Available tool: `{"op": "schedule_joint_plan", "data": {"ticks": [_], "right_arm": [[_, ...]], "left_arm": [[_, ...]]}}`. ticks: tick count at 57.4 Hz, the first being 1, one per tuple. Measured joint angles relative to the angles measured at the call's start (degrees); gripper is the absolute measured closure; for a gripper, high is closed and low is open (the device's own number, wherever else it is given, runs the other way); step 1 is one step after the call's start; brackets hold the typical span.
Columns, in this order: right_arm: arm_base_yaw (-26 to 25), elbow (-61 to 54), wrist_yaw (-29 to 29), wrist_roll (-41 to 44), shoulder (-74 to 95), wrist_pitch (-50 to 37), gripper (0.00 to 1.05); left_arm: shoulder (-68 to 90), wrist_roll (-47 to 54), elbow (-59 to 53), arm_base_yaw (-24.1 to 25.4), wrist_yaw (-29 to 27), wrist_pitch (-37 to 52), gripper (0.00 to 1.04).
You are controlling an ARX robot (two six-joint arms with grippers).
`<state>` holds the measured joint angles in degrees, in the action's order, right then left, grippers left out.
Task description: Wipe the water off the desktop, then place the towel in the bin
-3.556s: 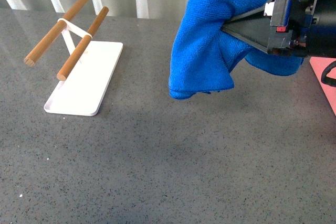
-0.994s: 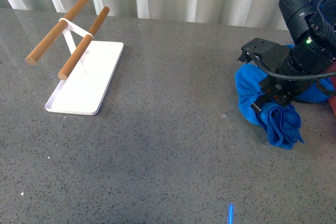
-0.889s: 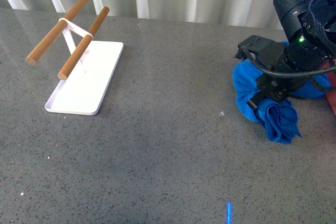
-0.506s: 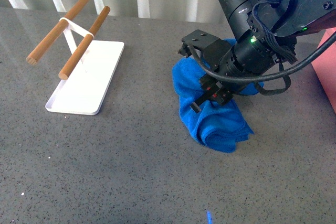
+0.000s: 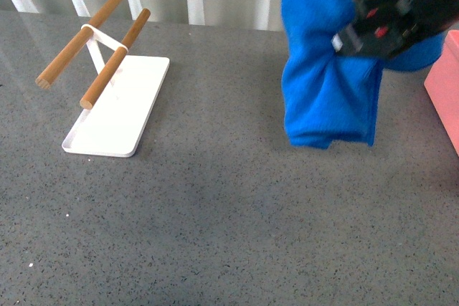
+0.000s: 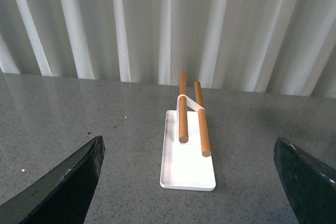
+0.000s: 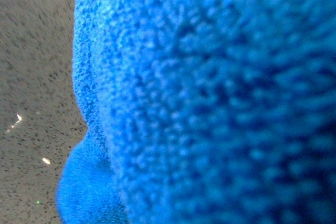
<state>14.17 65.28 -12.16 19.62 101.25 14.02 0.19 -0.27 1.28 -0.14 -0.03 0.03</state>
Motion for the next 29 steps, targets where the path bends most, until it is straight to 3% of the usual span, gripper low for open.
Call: {"op": "schedule_joint_plan", "data": {"ticks": [8,17,29], "right_arm": [[-6.03,5.75,3.67,-1.07,-4.39,4.66,1.01],[-13.00,11.15,15.12,-4.02,-3.06,12.02,1.01],[-18.01,15.67,18.86,-6.84,-1.33,20.92,1.01]], "left_arm": [[0.00,0.00,0.00,0.00,0.02,0.00,0.07],[0.00,0.00,0.00,0.00,0.02,0.00,0.07],[0.00,0.00,0.00,0.00,0.02,0.00,0.07]]}}
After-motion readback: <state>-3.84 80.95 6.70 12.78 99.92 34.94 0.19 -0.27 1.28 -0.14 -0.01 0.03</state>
